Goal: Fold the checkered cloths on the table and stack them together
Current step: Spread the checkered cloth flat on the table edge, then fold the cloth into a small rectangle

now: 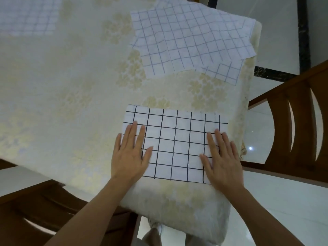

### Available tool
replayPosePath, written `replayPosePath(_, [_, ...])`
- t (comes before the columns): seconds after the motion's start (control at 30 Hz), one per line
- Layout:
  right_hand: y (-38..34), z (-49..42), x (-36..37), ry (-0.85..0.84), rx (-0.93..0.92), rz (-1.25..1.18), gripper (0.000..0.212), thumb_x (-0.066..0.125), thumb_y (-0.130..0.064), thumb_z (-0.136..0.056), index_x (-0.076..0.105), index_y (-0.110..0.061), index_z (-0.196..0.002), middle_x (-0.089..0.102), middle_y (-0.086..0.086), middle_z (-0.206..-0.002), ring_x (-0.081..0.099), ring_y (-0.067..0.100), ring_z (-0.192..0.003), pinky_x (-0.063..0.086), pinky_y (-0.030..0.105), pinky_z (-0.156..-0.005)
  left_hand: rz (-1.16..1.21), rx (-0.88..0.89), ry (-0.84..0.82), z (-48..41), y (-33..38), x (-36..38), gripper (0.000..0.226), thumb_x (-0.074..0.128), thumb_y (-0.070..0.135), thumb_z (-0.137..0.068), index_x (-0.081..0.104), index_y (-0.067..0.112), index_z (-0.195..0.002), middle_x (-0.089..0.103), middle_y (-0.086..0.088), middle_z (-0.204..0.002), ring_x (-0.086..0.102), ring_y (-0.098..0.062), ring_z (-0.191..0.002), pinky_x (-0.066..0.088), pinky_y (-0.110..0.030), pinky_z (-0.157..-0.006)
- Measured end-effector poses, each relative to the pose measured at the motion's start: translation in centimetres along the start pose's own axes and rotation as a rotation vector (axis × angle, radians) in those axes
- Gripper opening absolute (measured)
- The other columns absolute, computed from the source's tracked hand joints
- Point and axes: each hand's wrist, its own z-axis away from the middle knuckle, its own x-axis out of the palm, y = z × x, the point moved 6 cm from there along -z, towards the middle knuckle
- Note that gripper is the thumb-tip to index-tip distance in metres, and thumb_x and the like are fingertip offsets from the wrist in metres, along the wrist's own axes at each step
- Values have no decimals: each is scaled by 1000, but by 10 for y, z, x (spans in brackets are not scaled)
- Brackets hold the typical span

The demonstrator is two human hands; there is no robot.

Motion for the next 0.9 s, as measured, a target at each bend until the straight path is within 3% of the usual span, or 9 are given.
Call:
replayPosePath(0.2, [-2,0,-4,-56,1,51,73,22,-58,-101,4,-19,-159,-4,6,-167,-2,26,-154,15,54,-122,47,-53,-33,3,-7,-3,70,12,58,-101,-9,22,-157,-15,-2,-165,-15,-16,-152,5,-46,-124])
replayPosePath(0.3, [-10,-13,-18,-45,-51,42,71,25,-57,-101,7,-21,-160,4,9,-167,4,28,-154,13,54,-122,84,-120,-32,6,-5,-14,72,13,60,-100,-5,22,-158,-11,-1,-166,-12,-17,-152,5,-46,-124])
replayPosePath(0.37, [-26,-32,-26,-55,-190,29,66,27,-52,-103,12,-20,-159,14,12,-165,10,29,-153,17,54,-122,95,-173,0,11,-3,-23,72,18,60,-100,6,20,-159,2,-3,-167,0,-19,-153,9,-45,-124])
replayPosePath(0.53, [-76,-97,-33,5,-668,-54,49,43,-30,-101,46,-9,-146,45,16,-150,39,33,-142,33,54,-114,49,-334,11,19,5,-32,70,27,54,-99,31,10,-154,33,-10,-159,31,-26,-146,29,-47,-118])
replayPosePath(0.7, [-119,-146,-36,-19,-1024,-69,47,64,-21,-91,56,-11,-135,56,12,-138,51,31,-130,39,52,-111,27,-537,7,32,9,-38,65,38,47,-92,43,10,-145,49,-10,-145,48,-26,-131,39,-47,-110])
replayPosePath(0.9, [-167,-170,-36,-44,-1363,-59,44,68,-20,-87,61,-11,-129,61,12,-131,56,30,-121,41,51,-108,1,-750,76,46,14,-50,54,63,34,-86,54,5,-131,59,-13,-128,59,-31,-111,47,-44,-93])
